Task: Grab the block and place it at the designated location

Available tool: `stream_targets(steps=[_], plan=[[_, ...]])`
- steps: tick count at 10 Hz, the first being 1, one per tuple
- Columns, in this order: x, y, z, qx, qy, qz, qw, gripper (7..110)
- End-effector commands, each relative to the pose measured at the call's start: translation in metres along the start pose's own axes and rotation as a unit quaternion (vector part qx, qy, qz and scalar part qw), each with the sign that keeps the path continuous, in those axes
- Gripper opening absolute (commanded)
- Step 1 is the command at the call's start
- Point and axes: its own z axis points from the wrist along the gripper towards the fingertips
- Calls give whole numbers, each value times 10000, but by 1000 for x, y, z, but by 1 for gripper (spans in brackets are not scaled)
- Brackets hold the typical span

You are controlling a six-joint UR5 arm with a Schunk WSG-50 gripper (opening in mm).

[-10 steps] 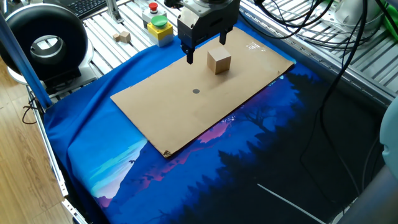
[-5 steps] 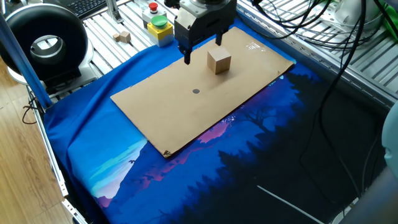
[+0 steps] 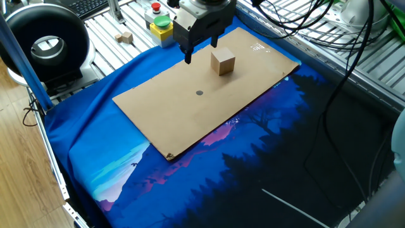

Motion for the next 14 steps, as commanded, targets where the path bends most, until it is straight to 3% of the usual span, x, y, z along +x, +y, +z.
stream_targets(steps=[1, 4, 7, 9, 11, 12, 14], plan=[[-6, -21, 6, 249, -86, -110, 9996, 7], [-19, -57, 21, 400, -419, -409, 9975, 7], [-26, -89, 18, 607, -708, -521, 9943, 7], [-22, -91, 7, 581, -695, -411, 9950, 7], [-16, -85, 9, 265, -722, -190, 9969, 7], [-10, -90, 14, 202, -721, -249, 9969, 88], [6, -101, 19, 135, -674, -361, 9970, 88]])
